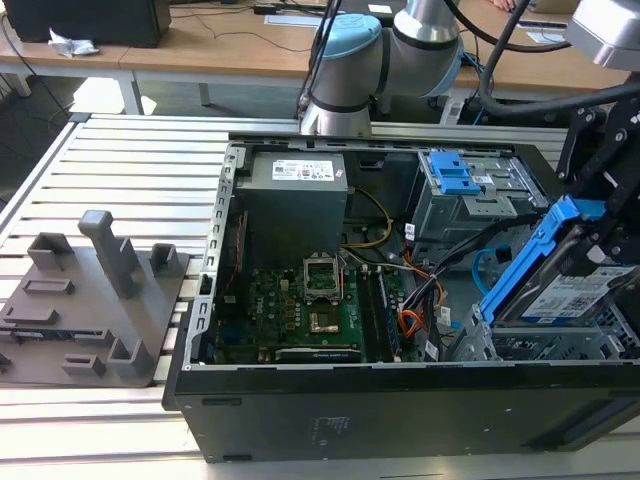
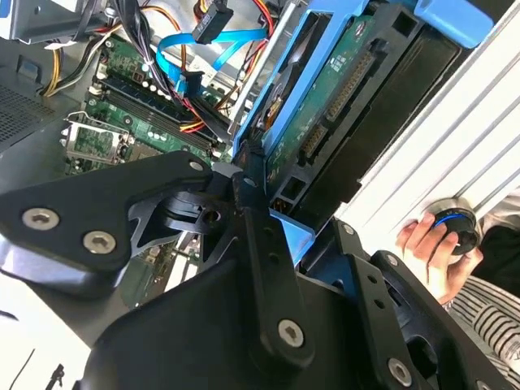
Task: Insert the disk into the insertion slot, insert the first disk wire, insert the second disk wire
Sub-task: 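Insert the disk into the insertion slot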
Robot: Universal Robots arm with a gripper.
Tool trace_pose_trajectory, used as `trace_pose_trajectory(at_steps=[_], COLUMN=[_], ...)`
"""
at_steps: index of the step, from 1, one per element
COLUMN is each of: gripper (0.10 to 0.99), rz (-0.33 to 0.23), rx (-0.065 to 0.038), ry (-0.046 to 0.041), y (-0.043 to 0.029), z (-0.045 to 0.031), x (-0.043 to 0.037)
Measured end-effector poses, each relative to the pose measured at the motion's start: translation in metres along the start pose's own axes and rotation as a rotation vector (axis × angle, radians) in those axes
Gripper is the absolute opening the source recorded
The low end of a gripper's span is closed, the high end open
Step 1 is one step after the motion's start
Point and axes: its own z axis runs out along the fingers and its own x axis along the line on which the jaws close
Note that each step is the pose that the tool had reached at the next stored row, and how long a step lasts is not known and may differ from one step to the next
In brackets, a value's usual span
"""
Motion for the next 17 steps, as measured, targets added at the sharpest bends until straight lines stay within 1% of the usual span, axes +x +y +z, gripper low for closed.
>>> trace_pose_trajectory(at_steps=[2,10,17], gripper=[0.365,0.365,0.365], rz=[0.0,0.0,0.0], rx=[-0.002,-0.003,-0.003], ry=[-0.0001,0.0,0.0001], y=[-0.0004,-0.0012,-0.0013], z=[0.0056,0.0194,0.0208], x=[0.0,0.0,0.0001])
